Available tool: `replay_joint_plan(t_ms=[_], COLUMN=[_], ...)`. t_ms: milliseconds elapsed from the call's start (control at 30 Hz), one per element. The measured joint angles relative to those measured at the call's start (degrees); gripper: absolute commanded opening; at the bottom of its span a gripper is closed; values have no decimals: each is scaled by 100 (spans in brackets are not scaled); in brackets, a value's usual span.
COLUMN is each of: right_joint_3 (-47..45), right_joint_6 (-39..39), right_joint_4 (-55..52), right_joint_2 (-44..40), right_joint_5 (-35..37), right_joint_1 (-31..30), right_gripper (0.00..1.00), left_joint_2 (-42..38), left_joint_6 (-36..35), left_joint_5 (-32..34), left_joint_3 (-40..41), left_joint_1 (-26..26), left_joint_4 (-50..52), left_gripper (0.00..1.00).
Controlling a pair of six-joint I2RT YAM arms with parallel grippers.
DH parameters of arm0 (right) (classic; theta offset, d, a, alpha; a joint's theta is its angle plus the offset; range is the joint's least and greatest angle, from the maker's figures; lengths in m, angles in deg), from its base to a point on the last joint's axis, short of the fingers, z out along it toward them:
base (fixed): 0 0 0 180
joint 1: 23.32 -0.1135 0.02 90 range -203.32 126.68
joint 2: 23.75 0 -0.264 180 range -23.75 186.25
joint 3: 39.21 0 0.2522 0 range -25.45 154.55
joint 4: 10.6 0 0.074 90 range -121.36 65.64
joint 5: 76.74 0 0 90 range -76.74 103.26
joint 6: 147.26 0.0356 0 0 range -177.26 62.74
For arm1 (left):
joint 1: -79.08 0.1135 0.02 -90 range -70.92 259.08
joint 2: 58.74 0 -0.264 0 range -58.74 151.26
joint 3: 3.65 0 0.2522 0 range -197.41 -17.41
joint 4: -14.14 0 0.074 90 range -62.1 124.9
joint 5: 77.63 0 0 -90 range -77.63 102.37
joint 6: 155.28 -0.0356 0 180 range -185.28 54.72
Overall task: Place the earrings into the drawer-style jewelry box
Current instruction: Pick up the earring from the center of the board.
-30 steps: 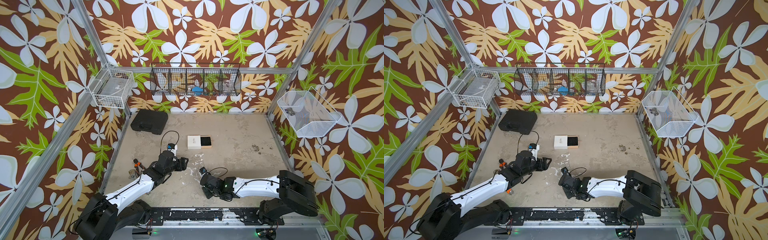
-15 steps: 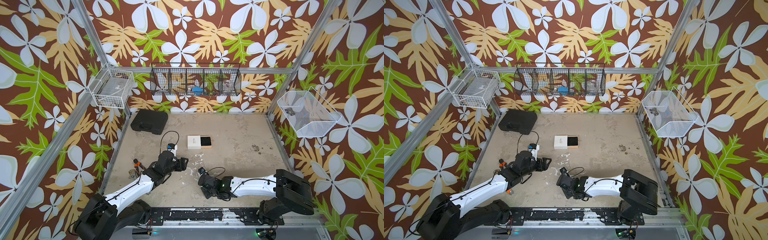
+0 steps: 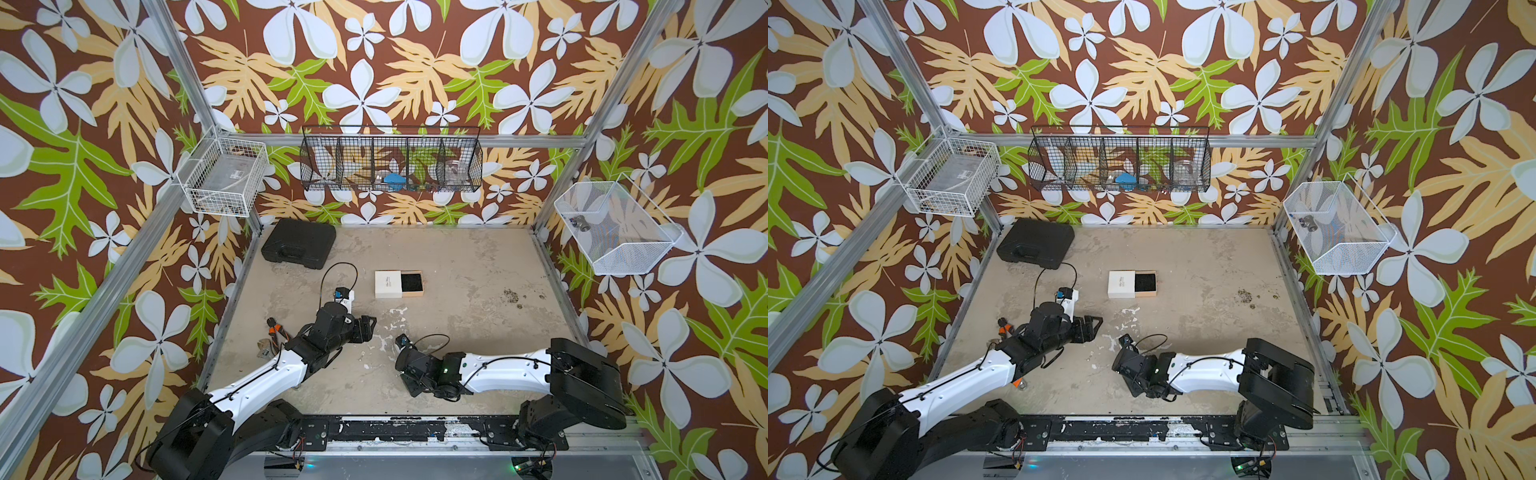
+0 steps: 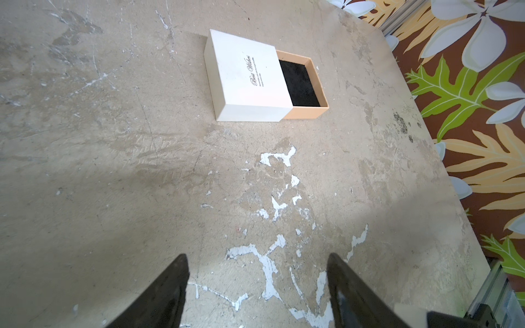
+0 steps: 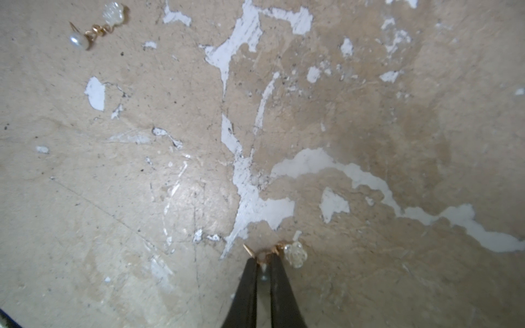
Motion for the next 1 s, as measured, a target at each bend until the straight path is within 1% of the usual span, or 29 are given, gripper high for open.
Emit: replay_joint_plan(t_ms=[300,400,500,667,833,933,1000], right_joint_3=[-151,-273,-479,-804,-953,-1060,-1123], right_joint_6=[-44,-48,-42,0,-70,-157,-221], right_joint_4=[120,247,562,1274,1836,2087,2201], right_joint_2=[-151,-313,-555,-949,-1248,-1458,-1591], right_joint_5=[-52,-155,-243,-485,-452,-387,-343], right_joint_1=[20,138,293,509,673,686,699], right_gripper=[4,2,2,1,1,1,1], left_joint_2=[0,9,96,546,835,929,955], left_joint_6=[2,7,28,330,721,981,1147], left_joint_5=[-7,-111,-358,-1200,-2162,-2636,-2933], left_joint_3=[11,15,13,-68,-195,-273,-289], left_joint_1=[0,0,0,0,0,0,0], left_joint_4=[-4,-24,-138,-363,-540,-643,-715], left_gripper=[77,77,77,78,77,70,61])
